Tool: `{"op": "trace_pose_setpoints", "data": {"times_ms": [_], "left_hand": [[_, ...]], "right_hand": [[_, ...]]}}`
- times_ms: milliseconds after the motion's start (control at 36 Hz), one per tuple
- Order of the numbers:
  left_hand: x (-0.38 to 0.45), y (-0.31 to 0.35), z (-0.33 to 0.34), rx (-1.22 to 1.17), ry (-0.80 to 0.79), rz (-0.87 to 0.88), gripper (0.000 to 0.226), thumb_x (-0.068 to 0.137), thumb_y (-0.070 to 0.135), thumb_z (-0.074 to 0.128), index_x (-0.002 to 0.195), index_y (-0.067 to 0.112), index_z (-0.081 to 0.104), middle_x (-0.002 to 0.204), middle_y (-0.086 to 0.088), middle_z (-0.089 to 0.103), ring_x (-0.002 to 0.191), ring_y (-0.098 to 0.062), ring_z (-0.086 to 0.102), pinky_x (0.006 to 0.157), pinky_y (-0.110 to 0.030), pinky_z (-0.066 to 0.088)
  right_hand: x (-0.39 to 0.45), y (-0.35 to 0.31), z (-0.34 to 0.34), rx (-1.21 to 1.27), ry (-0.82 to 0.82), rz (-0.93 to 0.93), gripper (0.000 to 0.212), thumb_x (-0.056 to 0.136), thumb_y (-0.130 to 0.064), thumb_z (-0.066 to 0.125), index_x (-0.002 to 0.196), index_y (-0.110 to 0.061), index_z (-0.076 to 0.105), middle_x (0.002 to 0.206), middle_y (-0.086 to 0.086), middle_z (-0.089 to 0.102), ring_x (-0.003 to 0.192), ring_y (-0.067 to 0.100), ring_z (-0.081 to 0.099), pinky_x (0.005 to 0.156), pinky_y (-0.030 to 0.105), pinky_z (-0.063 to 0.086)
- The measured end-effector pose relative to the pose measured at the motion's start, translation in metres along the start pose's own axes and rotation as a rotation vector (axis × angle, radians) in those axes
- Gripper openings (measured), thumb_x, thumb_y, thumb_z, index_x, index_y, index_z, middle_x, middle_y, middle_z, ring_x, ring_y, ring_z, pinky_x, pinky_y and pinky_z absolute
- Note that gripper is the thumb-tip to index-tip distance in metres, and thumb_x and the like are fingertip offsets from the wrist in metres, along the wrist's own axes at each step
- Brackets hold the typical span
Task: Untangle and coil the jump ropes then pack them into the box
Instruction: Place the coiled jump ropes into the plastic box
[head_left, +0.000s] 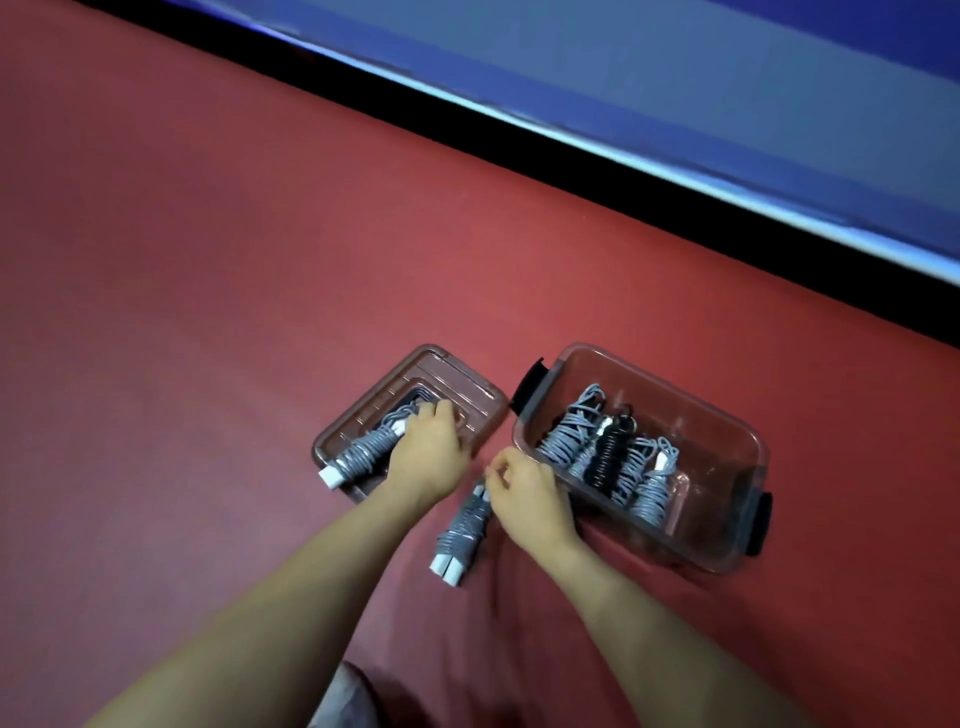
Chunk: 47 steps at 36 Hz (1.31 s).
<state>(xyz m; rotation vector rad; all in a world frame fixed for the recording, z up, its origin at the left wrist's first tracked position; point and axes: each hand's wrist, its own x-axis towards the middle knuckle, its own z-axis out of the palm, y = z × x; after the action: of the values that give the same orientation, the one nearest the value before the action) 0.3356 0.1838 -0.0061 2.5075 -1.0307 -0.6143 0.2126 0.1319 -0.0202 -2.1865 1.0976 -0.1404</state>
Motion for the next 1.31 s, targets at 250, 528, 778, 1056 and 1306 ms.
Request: {"op": "trace_pose_setpoints", "data": {"times_ms": [250,528,778,1056,1306], "left_hand": [[0.023,-0.069,0.011,0.242,-0.083,-0.128,0.060,0.092,0.026,0.051,0.146,0.027,0.025,0.152,-0.012,0.019,0.135,-0.037,0.021,0.109,-0.046,0.023],[0.040,-0.102,0.028,0.339,-0.163,-0.299,0.072,0.086,0.007,0.051,0.145,0.034,0.018,0.143,-0.012,0.029,0.129,-0.039,0.029,0.108,-0.055,0.024],[0.021,-0.093,0.018,0.280,-0.103,-0.208,0.062,0.084,0.005,0.052,0.136,0.031,0.029,0.127,-0.006,0.040,0.116,-0.034,0.041,0.089,-0.050,0.044],[-0.020,-0.030,-0.027,0.037,0.067,-0.050,0.061,0.082,0.042,0.059,0.137,0.030,0.036,0.120,-0.004,0.045,0.111,-0.031,0.043,0.083,-0.040,0.041],[-0.019,0.053,-0.030,-0.053,0.123,0.184,0.062,0.076,0.034,0.065,0.134,0.033,0.042,0.117,-0.001,0.050,0.113,-0.026,0.048,0.082,-0.039,0.048]], "right_hand": [[0.020,0.004,0.077,-0.061,-0.263,0.389,0.068,0.087,-0.046,0.058,0.141,-0.019,0.026,0.139,0.017,0.034,0.123,0.037,0.046,0.094,0.040,0.042],[0.031,0.003,0.104,0.034,-0.221,0.398,0.069,0.078,-0.009,0.066,0.134,-0.012,0.026,0.130,0.021,0.036,0.111,0.038,0.053,0.090,0.035,0.045],[0.021,-0.006,0.078,0.165,-0.153,0.234,0.073,0.071,-0.008,0.065,0.136,-0.026,0.037,0.125,0.010,0.044,0.111,0.034,0.053,0.093,0.037,0.045],[0.005,-0.029,0.010,0.290,0.018,0.048,0.070,0.069,-0.011,0.069,0.133,-0.029,0.046,0.114,-0.002,0.044,0.102,0.020,0.055,0.084,0.029,0.044],[-0.007,0.006,-0.084,0.212,0.307,0.102,0.069,0.071,-0.019,0.070,0.134,-0.031,0.044,0.118,-0.002,0.044,0.101,0.026,0.058,0.084,0.041,0.048]]}}
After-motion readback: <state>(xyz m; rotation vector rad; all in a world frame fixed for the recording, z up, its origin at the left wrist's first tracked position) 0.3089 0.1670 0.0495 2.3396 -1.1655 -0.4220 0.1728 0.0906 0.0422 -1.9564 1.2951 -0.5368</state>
